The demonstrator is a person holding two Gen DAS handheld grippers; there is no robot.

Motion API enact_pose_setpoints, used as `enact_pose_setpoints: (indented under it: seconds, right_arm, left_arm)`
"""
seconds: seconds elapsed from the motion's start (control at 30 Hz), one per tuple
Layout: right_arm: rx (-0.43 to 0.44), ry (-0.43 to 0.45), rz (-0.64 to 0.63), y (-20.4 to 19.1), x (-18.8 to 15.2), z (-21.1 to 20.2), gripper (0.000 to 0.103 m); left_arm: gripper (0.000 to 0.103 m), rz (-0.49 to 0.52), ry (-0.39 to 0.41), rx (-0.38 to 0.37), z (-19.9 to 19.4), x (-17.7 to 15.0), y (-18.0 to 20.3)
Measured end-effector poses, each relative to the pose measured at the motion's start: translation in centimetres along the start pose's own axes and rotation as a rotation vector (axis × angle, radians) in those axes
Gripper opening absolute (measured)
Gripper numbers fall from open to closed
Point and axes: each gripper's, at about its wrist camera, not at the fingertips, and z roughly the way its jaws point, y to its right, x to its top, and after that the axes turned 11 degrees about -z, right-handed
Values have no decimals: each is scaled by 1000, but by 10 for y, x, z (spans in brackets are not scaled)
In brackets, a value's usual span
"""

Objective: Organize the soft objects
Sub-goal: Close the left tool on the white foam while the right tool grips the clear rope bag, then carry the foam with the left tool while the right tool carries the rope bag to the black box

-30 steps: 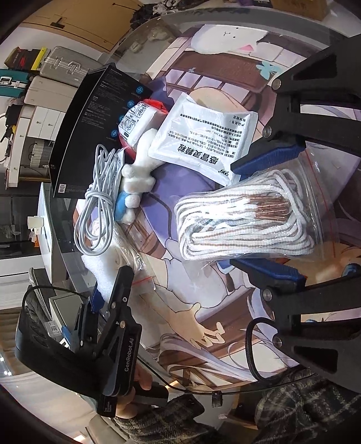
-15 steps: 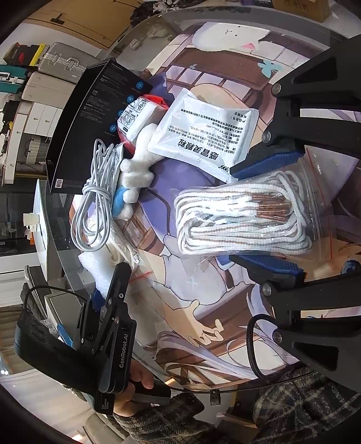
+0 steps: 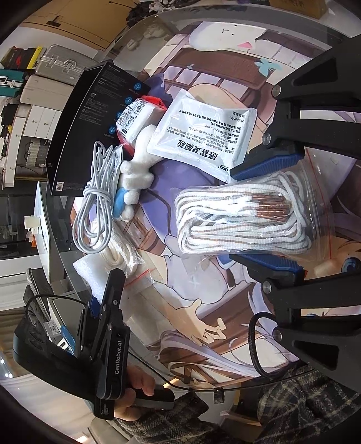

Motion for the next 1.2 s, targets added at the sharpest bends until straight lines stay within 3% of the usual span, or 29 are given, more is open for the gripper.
enact_pose_setpoints:
  seconds: [0.33,0.57,0.8,1.2]
  right_arm:
    - [48,5,-2,-5,-3,-11,39]
    - [53,0,10,-9,-7,-21,36]
    - [47,30,54,-8,-4,-41,36]
    - [-38,93,101,22,16,-73,36]
  left_arm:
    - [36,-34,15,0,-12,1,6]
    - [36,-54,41,29,-18,0,9]
    - [36,-79,83,7,-26,5,11]
    - [36,-63,129,45,-38,21,17]
